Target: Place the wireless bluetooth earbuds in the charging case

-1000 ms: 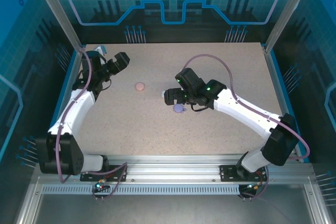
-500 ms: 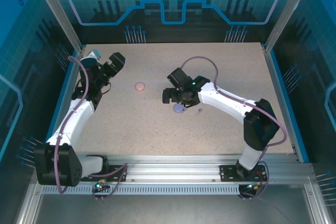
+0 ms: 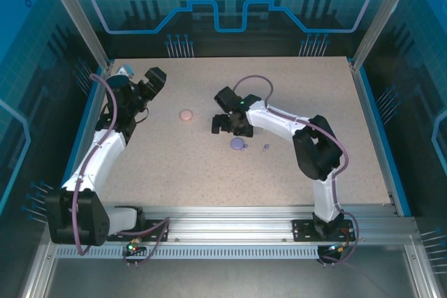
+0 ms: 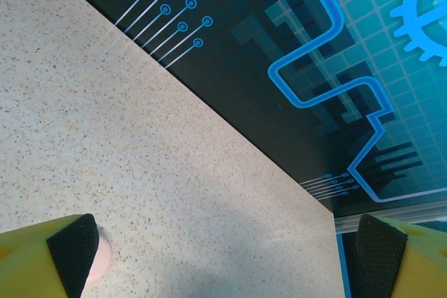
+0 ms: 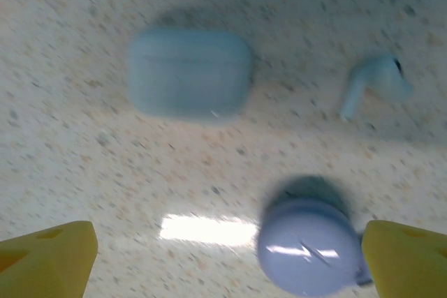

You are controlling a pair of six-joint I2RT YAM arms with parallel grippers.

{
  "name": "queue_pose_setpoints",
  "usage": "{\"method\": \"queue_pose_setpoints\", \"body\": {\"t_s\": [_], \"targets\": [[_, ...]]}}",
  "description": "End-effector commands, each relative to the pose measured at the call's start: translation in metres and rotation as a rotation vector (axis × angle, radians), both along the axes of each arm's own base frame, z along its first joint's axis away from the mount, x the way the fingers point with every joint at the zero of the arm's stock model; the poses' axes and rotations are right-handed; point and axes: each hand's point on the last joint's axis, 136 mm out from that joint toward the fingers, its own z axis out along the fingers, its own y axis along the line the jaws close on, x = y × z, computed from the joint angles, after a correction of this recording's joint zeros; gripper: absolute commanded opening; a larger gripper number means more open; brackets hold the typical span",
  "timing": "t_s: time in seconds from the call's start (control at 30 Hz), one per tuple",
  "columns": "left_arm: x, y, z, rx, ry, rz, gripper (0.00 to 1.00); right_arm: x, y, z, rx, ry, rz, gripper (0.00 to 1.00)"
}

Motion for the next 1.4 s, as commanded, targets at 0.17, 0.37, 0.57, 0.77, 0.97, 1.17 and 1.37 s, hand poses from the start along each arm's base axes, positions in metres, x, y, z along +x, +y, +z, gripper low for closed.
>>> {"method": "queue_pose_setpoints", "body": {"t_s": [0.17, 0.37, 0.57, 0.77, 0.97, 1.17, 1.37], "targets": [[-0.008, -0.002, -0.02, 0.023, 0.093, 0.06, 0.99, 0.025, 0.008, 0.0, -0.065, 0.03, -0.058, 0.96], [-0.021, -0.009, -0.021, 0.059, 0.081, 0.042, 0.99, 0.034, 0.015, -0.004, -0.093, 0.026, -0.059, 0.95], [-0.028, -0.016, -0.032, 0.066, 0.127, 0.022, 0.99, 0.037, 0.016, -0.01, -0.132, 0.026, -0.106, 0.95], [-0.032, -0.016, -0.042, 0.031, 0.143, 0.034, 0.99, 0.043, 0.015, -0.023, -0.19, 0.026, -0.148, 0.94], [-0.033, -0.017, -0.047, 0.021, 0.153, 0.03, 0.99, 0.046, 0.021, -0.035, -0.201, 0.037, -0.161, 0.94], [-0.035, -0.017, -0.048, 0.019, 0.152, 0.028, 0.99, 0.042, 0.024, -0.03, -0.222, 0.026, -0.14, 0.93], [-0.038, -0.02, -0.044, 0.024, 0.146, 0.008, 0.99, 0.024, 0.02, 0.017, -0.183, -0.087, -0.109, 0.95]]}}
